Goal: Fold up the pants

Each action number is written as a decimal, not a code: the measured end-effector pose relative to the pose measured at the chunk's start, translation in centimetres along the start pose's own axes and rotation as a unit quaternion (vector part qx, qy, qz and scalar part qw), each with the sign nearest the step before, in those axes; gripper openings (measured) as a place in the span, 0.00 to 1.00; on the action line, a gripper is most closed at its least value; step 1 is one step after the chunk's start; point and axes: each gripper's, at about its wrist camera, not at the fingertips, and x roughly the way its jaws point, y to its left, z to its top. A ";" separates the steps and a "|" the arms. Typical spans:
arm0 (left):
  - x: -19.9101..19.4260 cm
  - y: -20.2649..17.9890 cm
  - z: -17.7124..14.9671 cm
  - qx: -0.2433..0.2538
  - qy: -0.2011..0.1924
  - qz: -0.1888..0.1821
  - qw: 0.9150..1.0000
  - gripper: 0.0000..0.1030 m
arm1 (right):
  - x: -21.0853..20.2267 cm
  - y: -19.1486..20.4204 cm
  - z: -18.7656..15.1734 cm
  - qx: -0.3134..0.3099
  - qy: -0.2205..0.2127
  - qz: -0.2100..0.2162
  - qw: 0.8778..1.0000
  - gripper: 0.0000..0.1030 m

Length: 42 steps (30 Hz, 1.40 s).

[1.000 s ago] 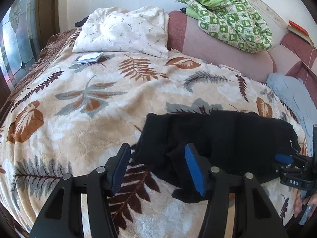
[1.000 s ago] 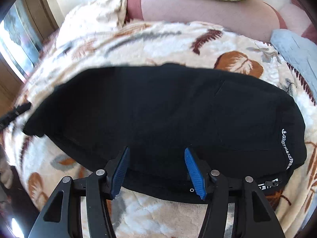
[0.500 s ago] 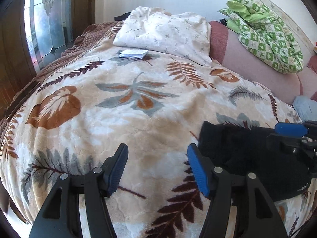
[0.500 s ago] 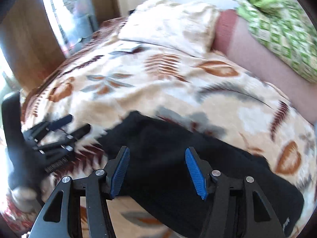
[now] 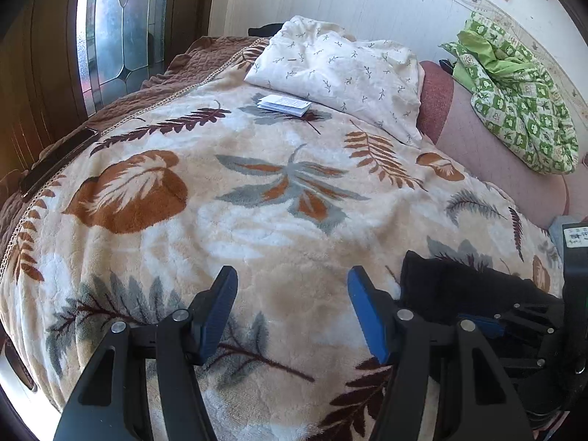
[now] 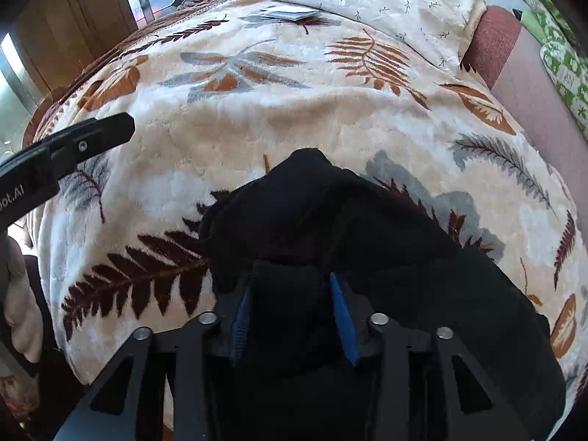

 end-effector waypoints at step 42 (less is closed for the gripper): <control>-0.1 -5.3 -3.3 0.059 0.017 -0.047 0.997 0.62 | -11.5 -19.0 -28.0 0.423 -0.085 -0.112 0.895 0.63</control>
